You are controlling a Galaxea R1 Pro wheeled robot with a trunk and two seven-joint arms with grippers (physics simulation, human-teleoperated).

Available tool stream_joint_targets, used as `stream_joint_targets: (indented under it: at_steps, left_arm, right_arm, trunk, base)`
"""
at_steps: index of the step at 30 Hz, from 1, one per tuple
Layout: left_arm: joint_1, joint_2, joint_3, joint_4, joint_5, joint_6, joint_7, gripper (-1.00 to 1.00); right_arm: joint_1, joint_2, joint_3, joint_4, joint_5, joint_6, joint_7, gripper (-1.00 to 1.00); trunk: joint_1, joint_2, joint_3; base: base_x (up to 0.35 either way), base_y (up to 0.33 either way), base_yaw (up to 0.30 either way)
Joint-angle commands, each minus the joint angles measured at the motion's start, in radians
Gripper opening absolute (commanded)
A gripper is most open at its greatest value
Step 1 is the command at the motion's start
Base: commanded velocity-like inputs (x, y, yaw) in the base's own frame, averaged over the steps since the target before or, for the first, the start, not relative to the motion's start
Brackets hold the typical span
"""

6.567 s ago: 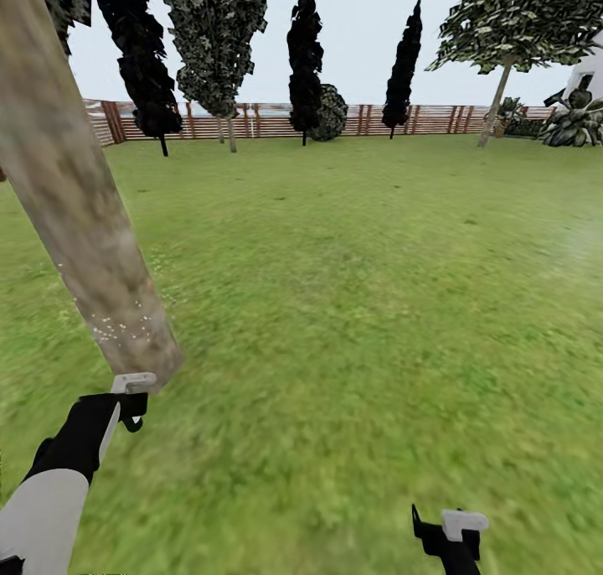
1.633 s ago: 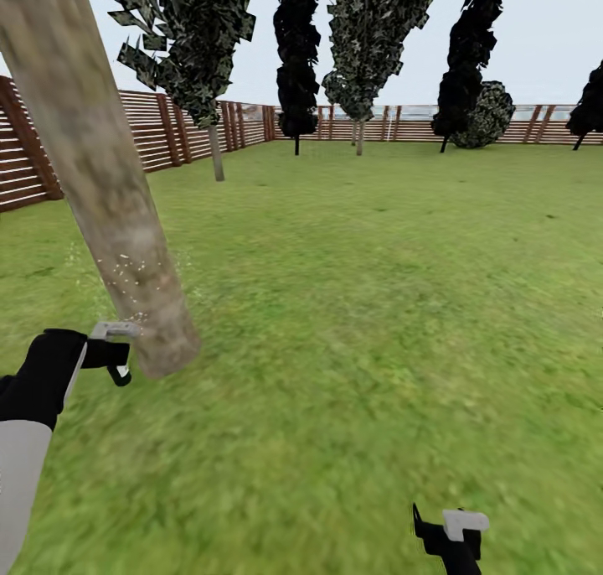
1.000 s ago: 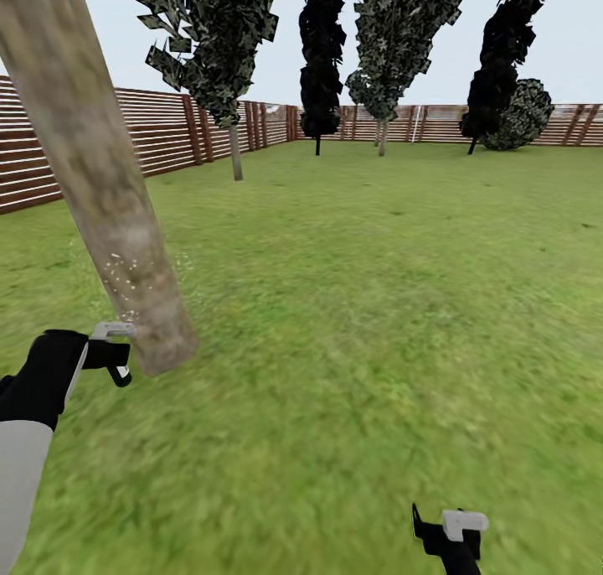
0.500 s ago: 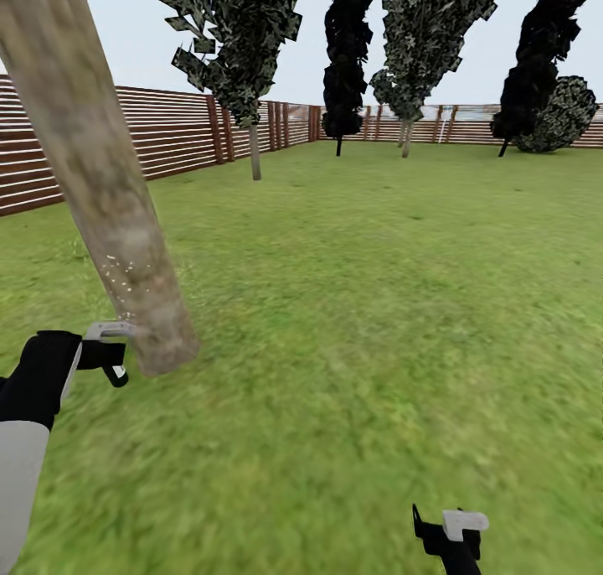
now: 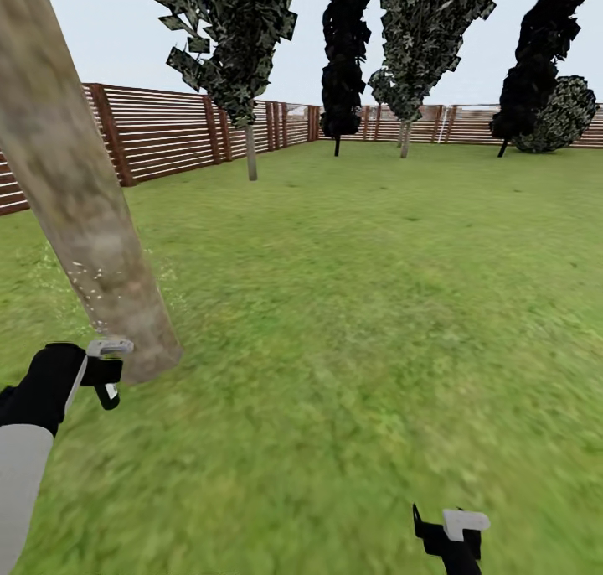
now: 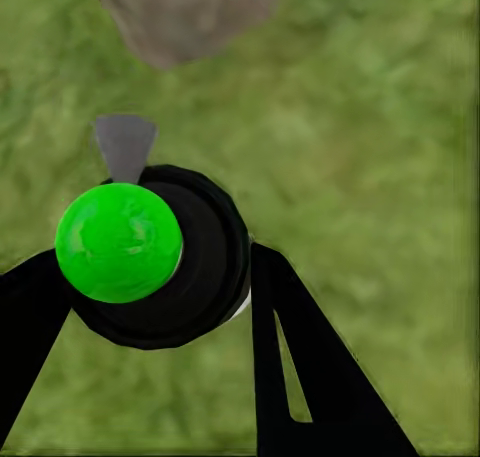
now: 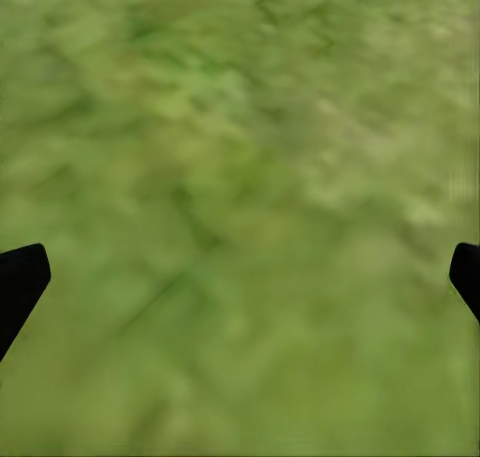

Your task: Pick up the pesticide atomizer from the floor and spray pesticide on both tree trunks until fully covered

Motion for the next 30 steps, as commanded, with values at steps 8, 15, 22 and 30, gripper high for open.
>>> stream_joint_targets:
  at_steps: [8,15,22,30]
  left_arm:
    - [0.03,-0.005,-0.003,0.102,-0.002,-0.125,0.018,-1.0]
    - [0.035,-0.047,0.018,0.1,-0.004,-0.146,0.058,-1.0]
    - [0.088,-0.048,0.024,0.101,-0.002,-0.157,0.06,-1.0]
    - [0.091,-0.054,0.078,0.089,-0.003,-0.165,0.06,-1.0]
  right_arm:
    - [0.0,0.002,0.0,0.0,0.0,0.0,0.0,1.0]
    - [0.0,0.002,0.0,0.001,0.001,0.0,0.001,1.0]
    - [0.0,0.002,0.0,0.001,0.001,0.0,0.0,1.0]
    - [0.0,0.002,0.0,0.001,0.0,0.0,0.0,1.0]
  trunk:
    - [0.0,0.0,0.0]
    - [0.0,0.0,0.0]
    - [0.0,0.0,0.0]
    - [0.0,0.0,0.0]
  base:
    - [0.008,-0.004,0.243]
    - [0.019,-0.043,0.045]
    - [0.153,-0.24,0.106]
    - [0.259,-0.163,0.235]
